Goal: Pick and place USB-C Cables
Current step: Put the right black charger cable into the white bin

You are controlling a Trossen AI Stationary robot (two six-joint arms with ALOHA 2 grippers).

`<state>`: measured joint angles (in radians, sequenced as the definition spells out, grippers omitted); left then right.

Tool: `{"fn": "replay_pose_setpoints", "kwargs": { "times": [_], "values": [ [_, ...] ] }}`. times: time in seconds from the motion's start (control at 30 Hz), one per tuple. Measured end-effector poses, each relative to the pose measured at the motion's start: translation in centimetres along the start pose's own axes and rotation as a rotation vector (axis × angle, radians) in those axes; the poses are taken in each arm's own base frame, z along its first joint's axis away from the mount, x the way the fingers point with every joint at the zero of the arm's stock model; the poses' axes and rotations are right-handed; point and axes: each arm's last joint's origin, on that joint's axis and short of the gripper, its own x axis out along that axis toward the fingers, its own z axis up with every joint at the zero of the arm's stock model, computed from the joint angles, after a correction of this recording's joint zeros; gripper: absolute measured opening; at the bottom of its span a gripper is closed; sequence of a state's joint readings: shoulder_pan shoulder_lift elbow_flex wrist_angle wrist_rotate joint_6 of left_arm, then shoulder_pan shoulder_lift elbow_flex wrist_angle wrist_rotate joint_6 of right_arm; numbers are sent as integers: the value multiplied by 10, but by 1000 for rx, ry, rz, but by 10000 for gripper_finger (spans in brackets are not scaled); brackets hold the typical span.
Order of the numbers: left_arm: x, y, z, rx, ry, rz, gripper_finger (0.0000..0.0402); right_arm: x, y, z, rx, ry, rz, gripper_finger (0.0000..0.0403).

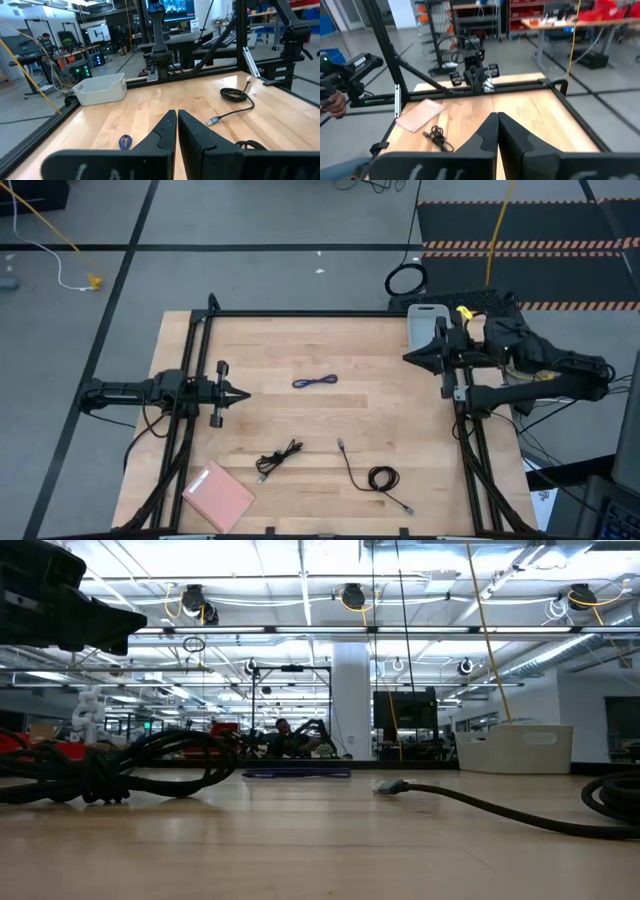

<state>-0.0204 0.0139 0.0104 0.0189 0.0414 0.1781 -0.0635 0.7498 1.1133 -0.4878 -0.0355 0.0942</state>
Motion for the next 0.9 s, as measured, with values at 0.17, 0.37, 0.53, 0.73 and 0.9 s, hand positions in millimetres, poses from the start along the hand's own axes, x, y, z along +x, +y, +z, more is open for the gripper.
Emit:
{"fn": "replay_pose_setpoints", "kwargs": {
  "times": [0.17,0.37,0.53,0.73,0.9],
  "values": [
    [0,0,0,-18,0,0,21,4,3,19,29,53,46,0],
    [0,0,0,-87,0,0,21,9,5,33,84,125,58,0],
    [0,0,0,-112,0,0,21,13,6,41,117,203,44,0],
    [-1,4,7,-167,-59,95,21,25,5,39,120,260,35,0],
    [-8,13,58,-186,-151,106,21,30,5,40,79,251,40,0]
  ]
}}
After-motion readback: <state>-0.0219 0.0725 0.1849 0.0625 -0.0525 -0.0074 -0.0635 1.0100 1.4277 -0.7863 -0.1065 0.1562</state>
